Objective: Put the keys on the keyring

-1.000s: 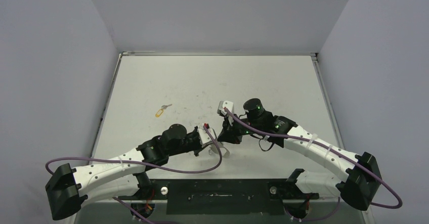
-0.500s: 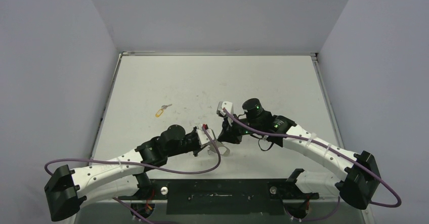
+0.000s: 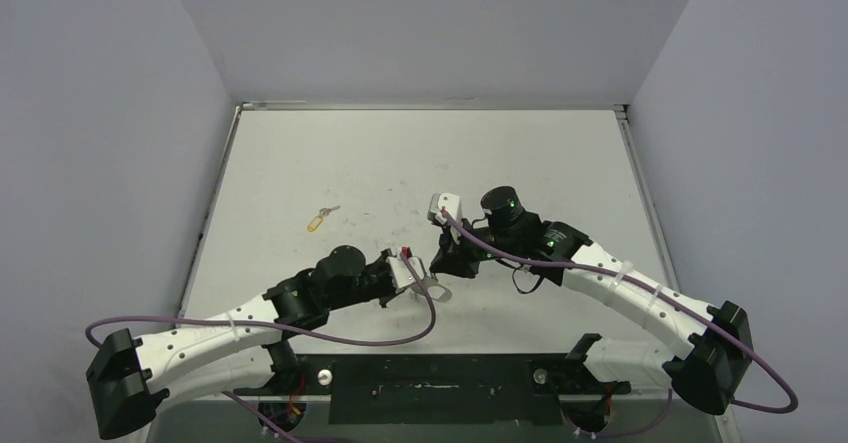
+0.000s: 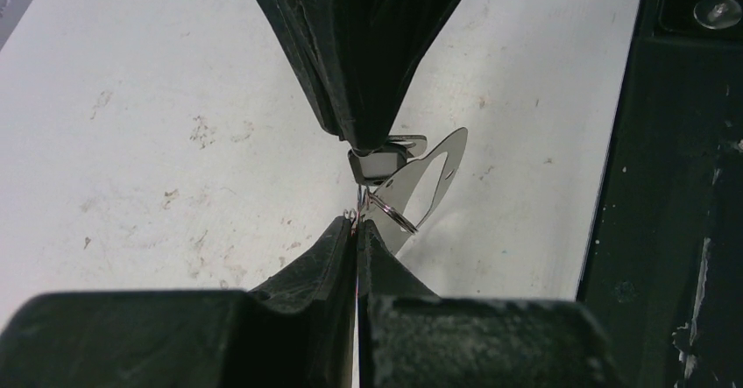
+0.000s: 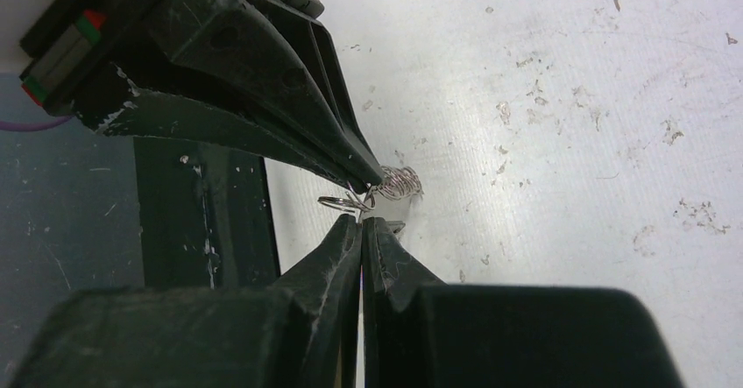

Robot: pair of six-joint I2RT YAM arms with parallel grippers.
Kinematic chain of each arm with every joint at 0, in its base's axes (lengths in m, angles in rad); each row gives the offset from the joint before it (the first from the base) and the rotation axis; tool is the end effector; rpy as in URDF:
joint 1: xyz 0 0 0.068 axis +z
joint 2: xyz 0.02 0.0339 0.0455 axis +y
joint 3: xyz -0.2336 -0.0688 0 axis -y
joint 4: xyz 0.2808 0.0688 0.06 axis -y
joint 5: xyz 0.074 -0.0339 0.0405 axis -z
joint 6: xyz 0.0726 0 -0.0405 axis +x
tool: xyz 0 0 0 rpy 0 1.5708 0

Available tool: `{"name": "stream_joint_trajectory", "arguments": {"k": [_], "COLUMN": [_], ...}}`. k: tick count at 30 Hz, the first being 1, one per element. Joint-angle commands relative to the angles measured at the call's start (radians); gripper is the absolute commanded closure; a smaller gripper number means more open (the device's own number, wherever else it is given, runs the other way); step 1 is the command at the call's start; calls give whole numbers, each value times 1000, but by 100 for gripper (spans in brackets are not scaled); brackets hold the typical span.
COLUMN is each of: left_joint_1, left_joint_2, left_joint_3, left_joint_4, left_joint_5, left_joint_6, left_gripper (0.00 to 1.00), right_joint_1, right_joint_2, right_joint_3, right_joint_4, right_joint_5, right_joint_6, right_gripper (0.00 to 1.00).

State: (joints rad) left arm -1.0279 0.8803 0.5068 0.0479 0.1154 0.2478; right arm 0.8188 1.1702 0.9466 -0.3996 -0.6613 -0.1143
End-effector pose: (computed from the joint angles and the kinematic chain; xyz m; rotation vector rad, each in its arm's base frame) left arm 0.1442 -0.2552 0.2003 1.2223 1.5137 -0.6344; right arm 0.1878 0.2661 0.2482 -1.3525 1.8136 1.1120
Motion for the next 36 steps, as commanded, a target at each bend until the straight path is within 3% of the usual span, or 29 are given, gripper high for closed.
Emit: {"name": "stream_joint_trajectory", "arguments": {"k": [1, 7, 19, 36], "left_joint_1": [-19, -36, -46, -47], "left_joint_2": [16, 60, 119, 35], "left_joint_3": [135, 213, 135, 92], "left_joint_4": [-137, -306, -90, -62], "left_joint_5": [-58, -146, -90, -63], "left_joint_6": [50, 86, 38, 22], "left_gripper": [100, 100, 100, 100], "right_joint_1": [-1, -4, -19, -63], "right_joint_2": [-13, -18, -2, 16], "right_joint_3": [41, 40, 38, 27], "right_joint_4": [25, 38, 54, 6], "right_joint_5": [0, -3, -56, 12], "right_joint_6": [-13, -6, -4, -72], "right_gripper": [100, 100, 100, 100]}}
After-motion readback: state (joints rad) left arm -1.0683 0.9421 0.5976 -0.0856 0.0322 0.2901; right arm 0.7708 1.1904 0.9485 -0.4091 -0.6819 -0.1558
